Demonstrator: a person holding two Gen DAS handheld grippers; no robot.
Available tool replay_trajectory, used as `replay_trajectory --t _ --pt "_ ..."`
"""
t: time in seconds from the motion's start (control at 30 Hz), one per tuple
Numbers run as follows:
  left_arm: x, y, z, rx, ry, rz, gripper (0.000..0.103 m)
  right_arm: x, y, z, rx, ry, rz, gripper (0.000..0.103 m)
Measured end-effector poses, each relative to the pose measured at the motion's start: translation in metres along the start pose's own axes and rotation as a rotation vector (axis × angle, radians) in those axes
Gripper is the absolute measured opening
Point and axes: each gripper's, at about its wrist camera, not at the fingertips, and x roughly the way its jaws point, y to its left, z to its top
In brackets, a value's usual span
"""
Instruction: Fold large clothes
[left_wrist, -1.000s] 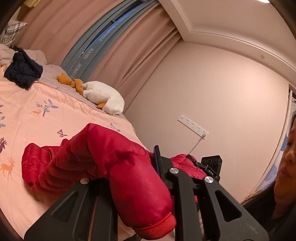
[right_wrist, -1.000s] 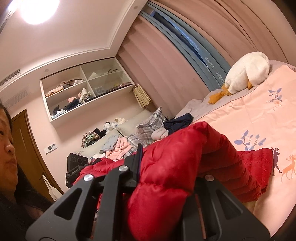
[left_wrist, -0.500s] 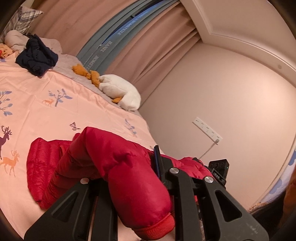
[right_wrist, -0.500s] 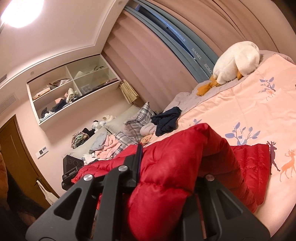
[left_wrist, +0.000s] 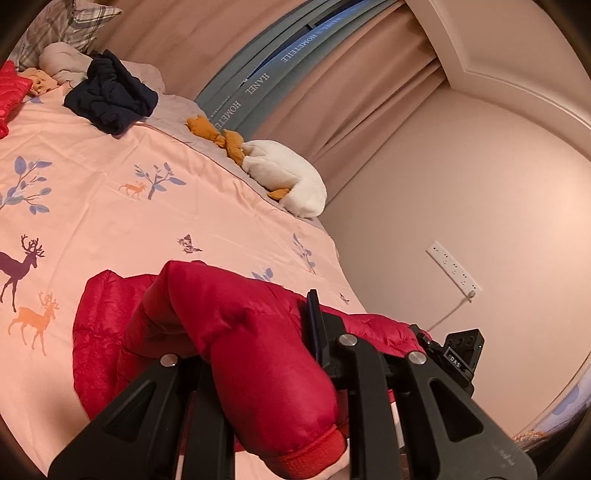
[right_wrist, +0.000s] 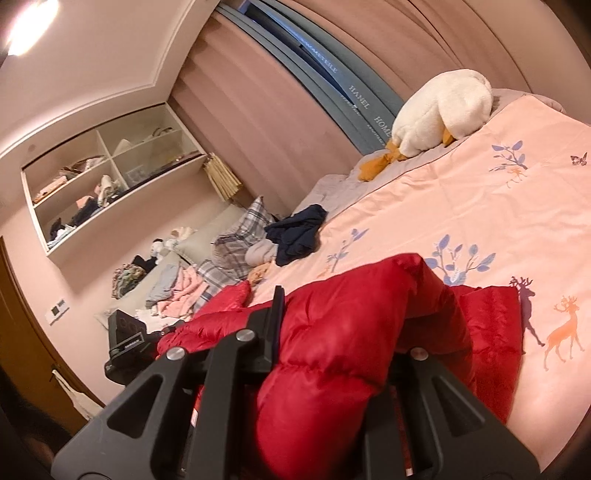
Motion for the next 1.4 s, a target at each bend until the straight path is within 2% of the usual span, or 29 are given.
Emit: replay_trajectory --t 0.43,0.73,1.2,1.4 --pt "0.026 0.022 0.006 -0.052 -0.007 0.078 0.016 0.027 -0.029 0.002 0.057 0.015 -0.079 0.013" --pt "0.042 0.045 0.005 -0.109 0.022 0.121 0.016 0.049 -0.051 -0.002 0.113 0.046 -0.113 0.013" --pt "0.064 0.072 0.007 -0.166 0.059 0.167 0.016 0.076 -0.063 0.0 0.118 0.094 -0.154 0.013" --pt "0.079 0.079 0.01 -0.158 0.089 0.214 0.016 0.093 -0.073 0.002 0.12 0.124 -0.193 0.013"
